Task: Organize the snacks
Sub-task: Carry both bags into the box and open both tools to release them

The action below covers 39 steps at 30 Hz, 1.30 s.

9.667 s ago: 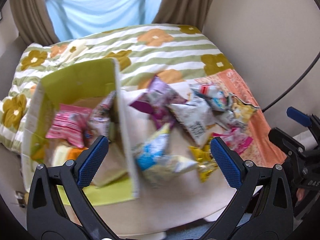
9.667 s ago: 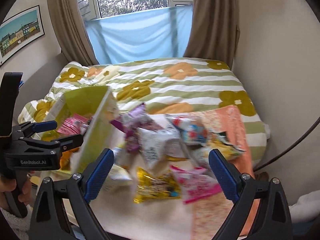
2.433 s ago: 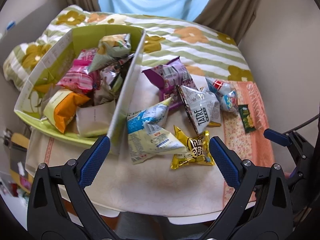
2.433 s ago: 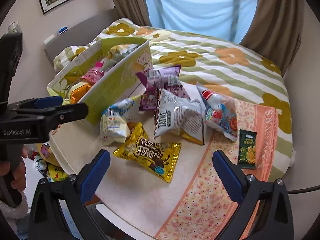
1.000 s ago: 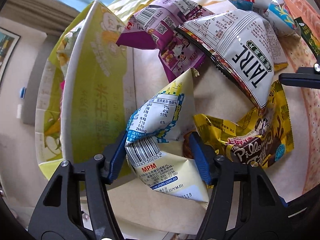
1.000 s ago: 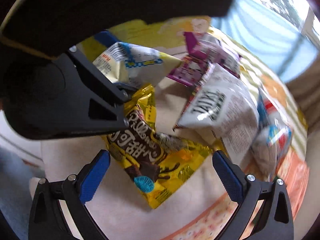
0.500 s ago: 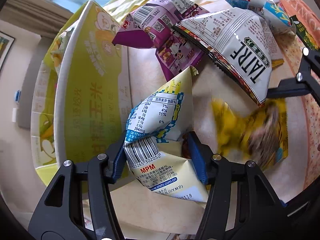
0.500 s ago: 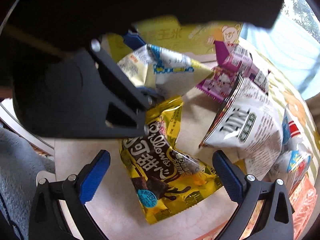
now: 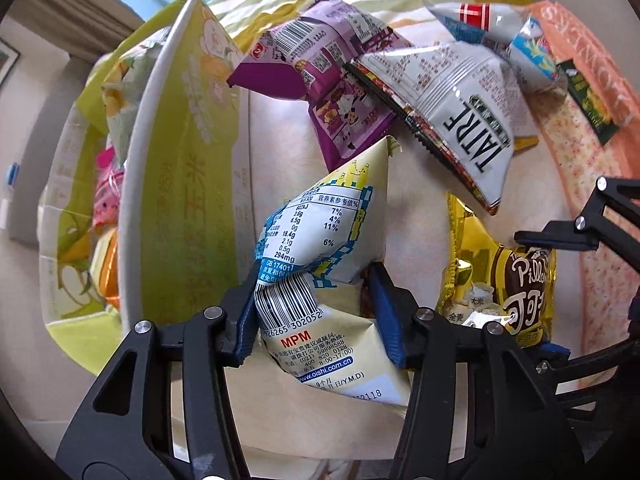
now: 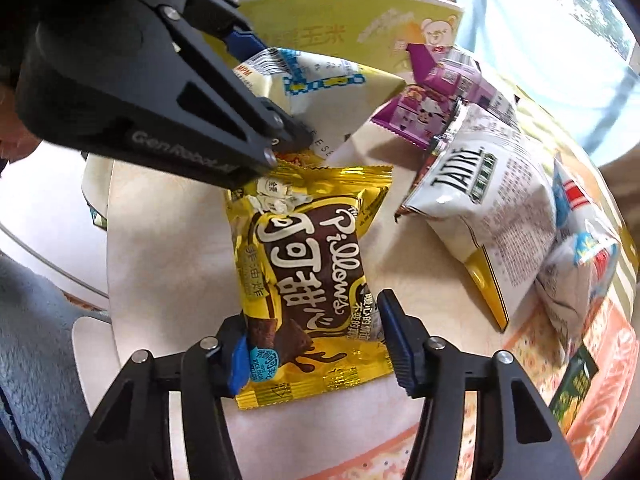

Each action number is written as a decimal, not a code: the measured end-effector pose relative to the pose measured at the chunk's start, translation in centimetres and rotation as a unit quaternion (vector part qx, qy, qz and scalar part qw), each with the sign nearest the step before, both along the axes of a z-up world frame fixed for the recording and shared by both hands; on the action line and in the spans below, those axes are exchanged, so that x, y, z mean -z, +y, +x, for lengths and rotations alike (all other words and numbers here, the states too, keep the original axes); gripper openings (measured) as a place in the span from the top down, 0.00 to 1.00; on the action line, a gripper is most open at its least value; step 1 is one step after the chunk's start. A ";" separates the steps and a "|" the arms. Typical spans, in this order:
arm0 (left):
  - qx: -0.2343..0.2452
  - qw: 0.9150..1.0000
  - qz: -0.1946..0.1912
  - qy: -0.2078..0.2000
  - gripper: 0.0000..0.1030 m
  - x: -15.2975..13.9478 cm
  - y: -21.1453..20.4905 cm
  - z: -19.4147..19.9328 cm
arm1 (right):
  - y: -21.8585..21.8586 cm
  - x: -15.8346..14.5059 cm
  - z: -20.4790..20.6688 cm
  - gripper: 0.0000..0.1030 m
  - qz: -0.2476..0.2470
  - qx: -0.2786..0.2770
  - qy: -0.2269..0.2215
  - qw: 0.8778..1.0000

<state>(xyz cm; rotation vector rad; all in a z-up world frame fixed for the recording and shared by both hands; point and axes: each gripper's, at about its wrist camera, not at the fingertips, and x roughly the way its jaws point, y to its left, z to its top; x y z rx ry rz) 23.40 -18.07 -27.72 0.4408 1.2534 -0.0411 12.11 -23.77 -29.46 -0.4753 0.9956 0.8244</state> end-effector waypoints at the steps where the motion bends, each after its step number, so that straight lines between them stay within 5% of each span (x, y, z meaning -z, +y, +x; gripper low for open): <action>1: -0.003 1.000 -0.006 0.000 0.55 -0.2 0.1 -0.1 | -0.1 -0.3 0.0 0.50 0.004 0.006 0.003 1.000; 13: -0.012 0.995 -0.084 -0.048 0.55 -6.0 1.1 -2.2 | -2.9 -5.5 -0.9 0.52 0.041 0.081 0.003 0.996; 23: -0.054 0.975 -0.182 -0.119 0.55 -14.0 4.1 -4.6 | -4.3 -11.0 -1.1 0.52 0.059 0.143 -0.032 0.987; 31: -0.068 0.965 -0.181 -0.177 0.55 -18.3 11.0 -3.4 | 0.1 -16.0 1.3 0.52 0.080 0.164 -0.067 0.981; 39: -0.077 0.968 -0.169 -0.171 0.55 -18.1 20.1 0.1 | 8.6 -18.1 4.7 0.52 0.101 0.182 -0.071 0.976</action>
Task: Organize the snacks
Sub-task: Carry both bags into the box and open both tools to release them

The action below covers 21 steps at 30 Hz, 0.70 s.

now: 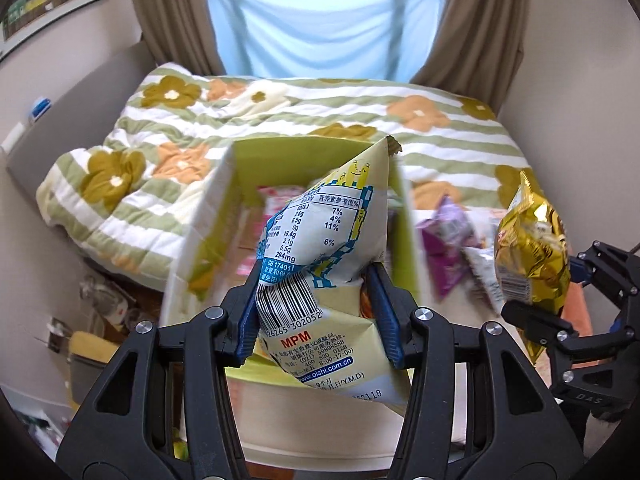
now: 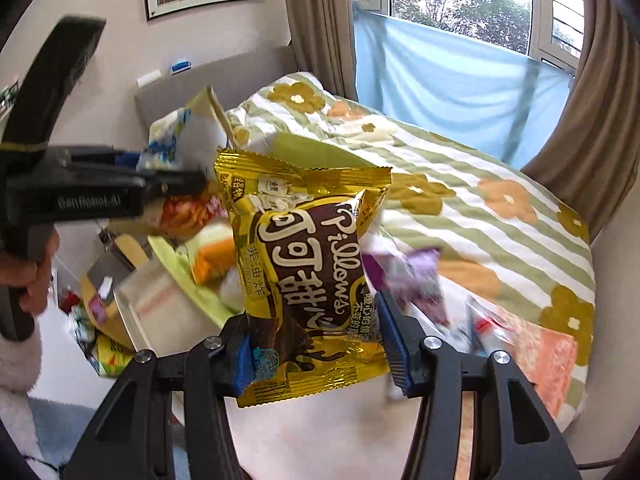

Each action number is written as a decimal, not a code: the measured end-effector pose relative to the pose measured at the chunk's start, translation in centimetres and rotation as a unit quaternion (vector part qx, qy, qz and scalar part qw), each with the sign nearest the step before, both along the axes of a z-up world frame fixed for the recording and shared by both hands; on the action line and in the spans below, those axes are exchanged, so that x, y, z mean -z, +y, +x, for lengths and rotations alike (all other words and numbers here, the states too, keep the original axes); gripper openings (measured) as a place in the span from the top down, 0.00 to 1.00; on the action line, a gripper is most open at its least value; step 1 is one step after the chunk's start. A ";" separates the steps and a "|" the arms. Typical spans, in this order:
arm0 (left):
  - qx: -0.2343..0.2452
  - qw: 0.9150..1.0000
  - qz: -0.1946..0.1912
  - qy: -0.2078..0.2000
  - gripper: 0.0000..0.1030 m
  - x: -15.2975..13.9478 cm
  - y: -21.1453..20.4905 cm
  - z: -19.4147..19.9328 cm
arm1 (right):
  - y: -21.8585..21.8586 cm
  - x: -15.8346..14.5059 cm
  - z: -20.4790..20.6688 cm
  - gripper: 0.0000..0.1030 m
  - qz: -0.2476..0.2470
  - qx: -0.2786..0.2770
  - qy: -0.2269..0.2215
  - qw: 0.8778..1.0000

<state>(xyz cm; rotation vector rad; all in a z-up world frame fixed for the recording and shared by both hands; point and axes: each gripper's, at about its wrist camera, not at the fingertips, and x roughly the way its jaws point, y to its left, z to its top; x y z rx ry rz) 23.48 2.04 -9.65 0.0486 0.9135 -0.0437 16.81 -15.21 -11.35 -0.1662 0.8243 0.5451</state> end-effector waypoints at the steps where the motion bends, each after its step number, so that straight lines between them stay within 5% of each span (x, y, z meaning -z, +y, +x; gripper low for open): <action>1: 0.001 1.000 0.001 0.003 0.55 0.2 1.2 0.4 | 1.2 0.0 0.4 0.52 0.001 0.002 0.002 1.000; 11: 0.058 0.997 0.019 0.046 0.55 4.5 7.2 4.0 | 9.2 1.9 3.3 0.52 -0.006 0.063 0.049 0.997; 14: 0.087 0.994 0.040 0.049 0.30 5.5 7.3 4.5 | 10.1 2.4 3.6 0.52 -0.003 0.090 0.061 0.994; 15: 0.093 0.994 0.041 0.050 0.09 5.7 7.3 4.7 | 10.3 2.6 3.6 0.52 -0.003 0.101 0.065 0.993; 16: 0.098 0.993 0.040 0.048 0.00 5.7 7.3 4.7 | 10.6 2.8 3.5 0.52 -0.001 0.108 0.070 0.992; 21: 0.099 0.994 0.003 0.037 0.00 5.2 8.6 3.7 | 11.3 3.2 3.5 0.52 -0.012 0.121 0.081 0.989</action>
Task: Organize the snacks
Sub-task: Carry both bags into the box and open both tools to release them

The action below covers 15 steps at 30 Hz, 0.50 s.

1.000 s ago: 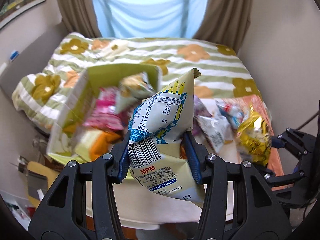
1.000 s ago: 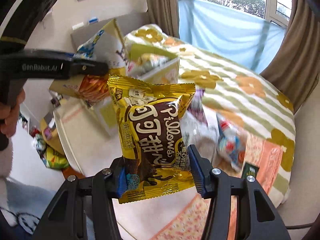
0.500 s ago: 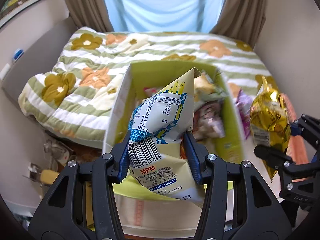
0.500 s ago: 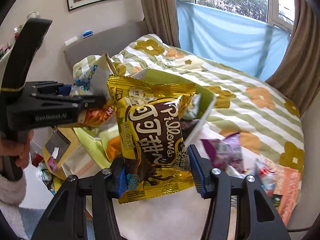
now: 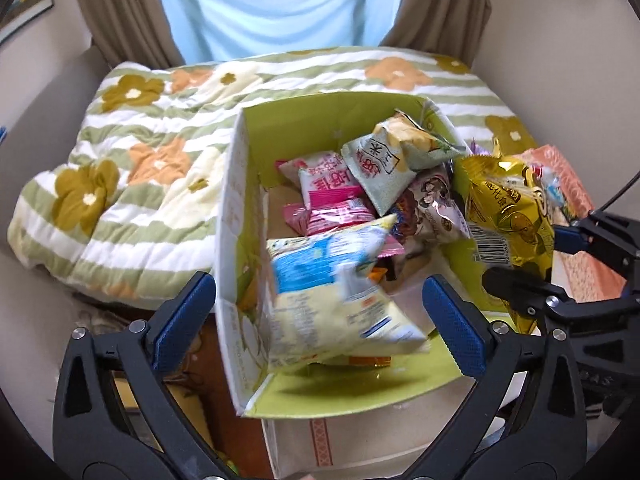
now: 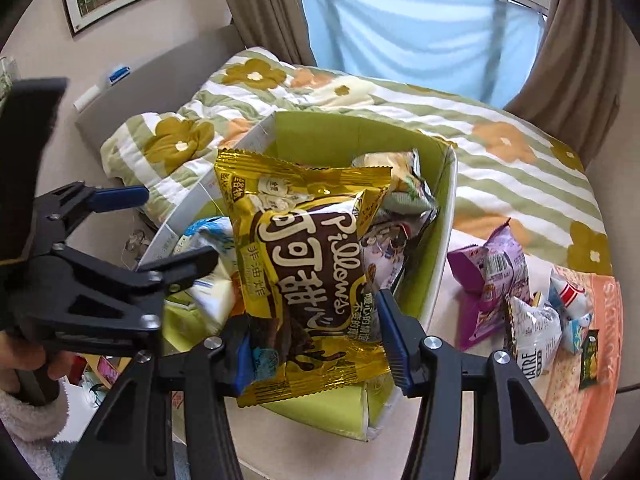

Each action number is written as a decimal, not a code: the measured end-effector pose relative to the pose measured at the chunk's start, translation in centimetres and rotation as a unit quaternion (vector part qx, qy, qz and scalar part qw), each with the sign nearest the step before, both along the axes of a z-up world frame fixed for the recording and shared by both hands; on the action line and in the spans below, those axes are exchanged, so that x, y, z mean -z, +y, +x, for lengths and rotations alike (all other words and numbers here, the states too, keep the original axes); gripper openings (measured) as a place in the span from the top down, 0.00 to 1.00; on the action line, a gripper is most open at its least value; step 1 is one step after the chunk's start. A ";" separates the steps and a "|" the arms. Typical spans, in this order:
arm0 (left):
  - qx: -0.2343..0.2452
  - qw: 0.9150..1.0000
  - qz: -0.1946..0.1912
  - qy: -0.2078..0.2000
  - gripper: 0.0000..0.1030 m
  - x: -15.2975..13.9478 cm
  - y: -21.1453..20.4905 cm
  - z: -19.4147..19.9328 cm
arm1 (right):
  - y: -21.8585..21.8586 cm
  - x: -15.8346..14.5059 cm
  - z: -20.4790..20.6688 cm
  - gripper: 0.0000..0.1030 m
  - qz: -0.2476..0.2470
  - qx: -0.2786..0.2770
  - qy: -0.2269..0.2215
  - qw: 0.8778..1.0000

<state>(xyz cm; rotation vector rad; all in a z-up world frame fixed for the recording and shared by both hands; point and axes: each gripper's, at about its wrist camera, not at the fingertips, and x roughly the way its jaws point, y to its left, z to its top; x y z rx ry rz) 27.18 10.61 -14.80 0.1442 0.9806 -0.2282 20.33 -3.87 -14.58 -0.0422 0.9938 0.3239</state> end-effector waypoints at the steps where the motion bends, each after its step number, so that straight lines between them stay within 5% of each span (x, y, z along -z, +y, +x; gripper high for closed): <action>1: -0.005 1.000 -0.006 -0.001 0.00 -0.1 0.4 -0.4 | 0.1 0.0 0.0 0.52 0.000 0.001 0.001 1.000; 12: -0.045 0.999 -0.014 -0.007 0.00 -0.7 2.1 -2.4 | -0.7 1.1 0.7 0.51 0.024 0.015 0.016 0.999; 15: -0.049 0.999 -0.015 -0.009 0.00 -0.7 2.2 -2.7 | 0.1 1.2 0.6 0.36 0.013 0.007 0.012 1.000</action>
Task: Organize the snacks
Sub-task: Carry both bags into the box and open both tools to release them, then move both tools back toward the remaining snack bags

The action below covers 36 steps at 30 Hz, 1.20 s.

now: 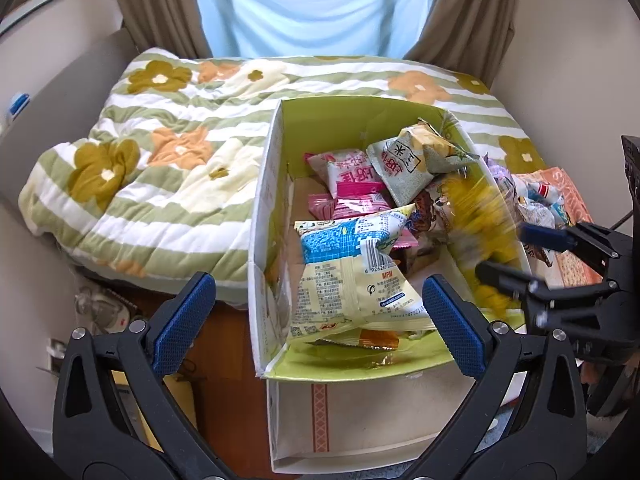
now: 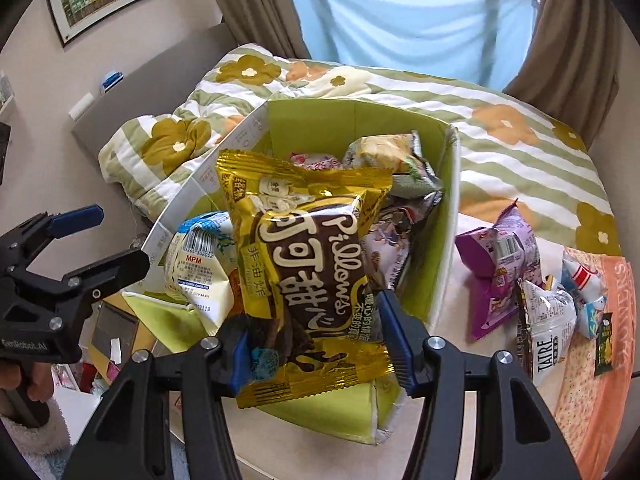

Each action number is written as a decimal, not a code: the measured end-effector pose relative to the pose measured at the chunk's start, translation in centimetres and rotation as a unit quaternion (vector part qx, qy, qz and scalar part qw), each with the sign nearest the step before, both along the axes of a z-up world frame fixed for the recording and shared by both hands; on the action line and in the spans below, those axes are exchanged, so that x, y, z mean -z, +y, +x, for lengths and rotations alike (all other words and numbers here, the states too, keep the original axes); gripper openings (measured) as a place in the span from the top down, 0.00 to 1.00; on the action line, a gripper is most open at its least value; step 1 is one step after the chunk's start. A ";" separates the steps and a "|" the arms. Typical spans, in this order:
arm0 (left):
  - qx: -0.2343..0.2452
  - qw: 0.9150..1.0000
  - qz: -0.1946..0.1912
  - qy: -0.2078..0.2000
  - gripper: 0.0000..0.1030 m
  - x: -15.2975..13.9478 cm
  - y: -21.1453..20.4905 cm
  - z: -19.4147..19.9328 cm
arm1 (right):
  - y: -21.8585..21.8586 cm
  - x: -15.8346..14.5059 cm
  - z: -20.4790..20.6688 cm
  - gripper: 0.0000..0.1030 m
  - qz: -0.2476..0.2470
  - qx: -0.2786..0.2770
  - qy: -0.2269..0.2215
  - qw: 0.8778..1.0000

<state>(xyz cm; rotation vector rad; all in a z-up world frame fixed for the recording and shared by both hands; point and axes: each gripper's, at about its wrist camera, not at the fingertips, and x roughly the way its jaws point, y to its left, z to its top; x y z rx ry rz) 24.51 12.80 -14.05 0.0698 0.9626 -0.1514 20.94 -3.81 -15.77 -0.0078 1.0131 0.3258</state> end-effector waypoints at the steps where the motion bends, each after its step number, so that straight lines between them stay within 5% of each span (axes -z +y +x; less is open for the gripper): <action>1: 0.000 1.000 -0.001 -0.001 0.00 0.0 0.0 -0.1 | 0.1 -0.1 -0.2 0.21 -0.003 -0.002 -0.005 1.000; 2: 0.001 1.000 -0.001 -0.002 0.00 0.0 0.0 -0.3 | 0.1 -0.1 -0.4 0.12 -0.001 -0.001 -0.010 1.000; 9: 0.005 1.000 -0.014 0.005 0.00 0.6 0.1 -1.0 | -0.8 0.5 -1.9 0.11 0.018 0.018 -0.005 1.000; 12: 0.012 1.000 -0.017 0.001 0.00 0.5 0.1 -1.3 | -1.0 0.2 -2.6 0.01 0.011 0.028 -0.016 0.999; 26: 0.075 0.996 -0.056 -0.012 0.00 -0.6 -2.6 -2.4 | -3.5 -2.8 -6.6 0.01 -0.001 0.089 -0.047 0.995; 36: 0.116 0.990 -0.071 -0.025 0.00 -2.5 -10.0 -2.8 | -11.7 -5.8 -8.2 0.01 -0.004 0.156 -0.076 0.985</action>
